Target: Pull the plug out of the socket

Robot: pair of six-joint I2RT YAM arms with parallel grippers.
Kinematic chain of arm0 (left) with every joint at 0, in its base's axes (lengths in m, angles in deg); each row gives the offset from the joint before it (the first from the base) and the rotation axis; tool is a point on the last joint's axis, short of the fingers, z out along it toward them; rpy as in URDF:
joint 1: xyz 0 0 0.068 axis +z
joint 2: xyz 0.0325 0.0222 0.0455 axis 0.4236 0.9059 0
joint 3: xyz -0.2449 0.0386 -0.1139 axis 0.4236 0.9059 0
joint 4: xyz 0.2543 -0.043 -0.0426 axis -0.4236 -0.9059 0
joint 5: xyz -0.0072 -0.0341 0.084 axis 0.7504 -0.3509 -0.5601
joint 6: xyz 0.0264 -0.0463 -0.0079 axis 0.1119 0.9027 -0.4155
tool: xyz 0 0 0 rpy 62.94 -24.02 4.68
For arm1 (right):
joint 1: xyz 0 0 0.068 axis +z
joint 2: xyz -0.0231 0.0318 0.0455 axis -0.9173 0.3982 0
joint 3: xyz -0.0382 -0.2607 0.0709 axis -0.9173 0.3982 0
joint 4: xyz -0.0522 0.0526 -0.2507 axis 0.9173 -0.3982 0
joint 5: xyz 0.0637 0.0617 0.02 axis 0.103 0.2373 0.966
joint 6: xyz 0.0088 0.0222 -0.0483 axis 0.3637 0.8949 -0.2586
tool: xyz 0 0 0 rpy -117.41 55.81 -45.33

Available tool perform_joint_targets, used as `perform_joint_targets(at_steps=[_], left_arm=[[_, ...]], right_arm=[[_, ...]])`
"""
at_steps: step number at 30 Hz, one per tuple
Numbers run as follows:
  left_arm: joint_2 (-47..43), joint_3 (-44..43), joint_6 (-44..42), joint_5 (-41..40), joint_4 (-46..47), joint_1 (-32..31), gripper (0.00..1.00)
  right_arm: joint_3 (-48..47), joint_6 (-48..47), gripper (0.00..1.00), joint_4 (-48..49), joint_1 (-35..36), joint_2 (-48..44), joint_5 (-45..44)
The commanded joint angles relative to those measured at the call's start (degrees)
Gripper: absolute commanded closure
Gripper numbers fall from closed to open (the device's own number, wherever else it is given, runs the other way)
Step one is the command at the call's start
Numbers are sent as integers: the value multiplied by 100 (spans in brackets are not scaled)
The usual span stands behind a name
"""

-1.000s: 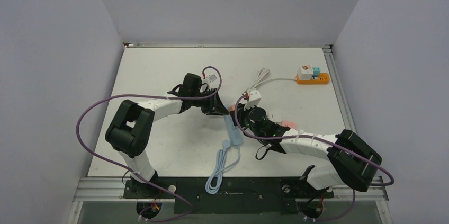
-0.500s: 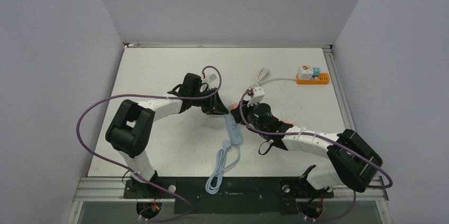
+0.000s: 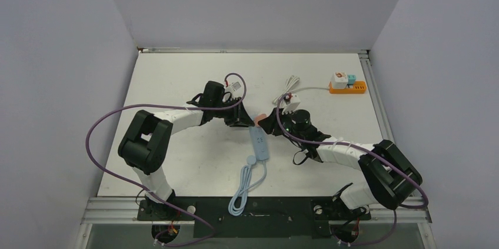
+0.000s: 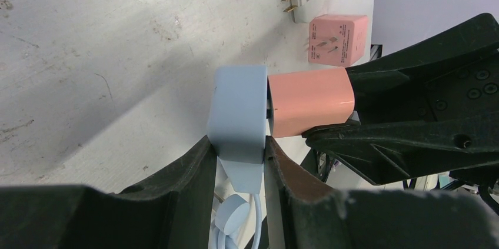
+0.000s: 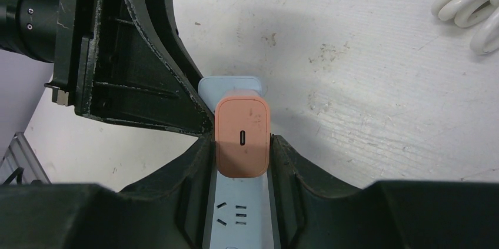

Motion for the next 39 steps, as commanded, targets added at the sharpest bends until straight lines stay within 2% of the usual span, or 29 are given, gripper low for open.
perform_joint_targets(at_steps=[1, 15, 25, 39], left_arm=[[44, -92, -245, -220, -236, 94, 100], [74, -95, -244, -224, -251, 94, 100], [70, -114, -256, -211, -287, 112, 100], [69, -128, -254, -201, -300, 130, 100]], right_arm=[[35, 157, 95, 553, -215, -15, -182], [40, -83, 95, 333, -32, -223, -631], [-365, -1074, 95, -377, 1191, -326, -2451], [-620, -1589, 95, -556, 1962, -173, -3528]])
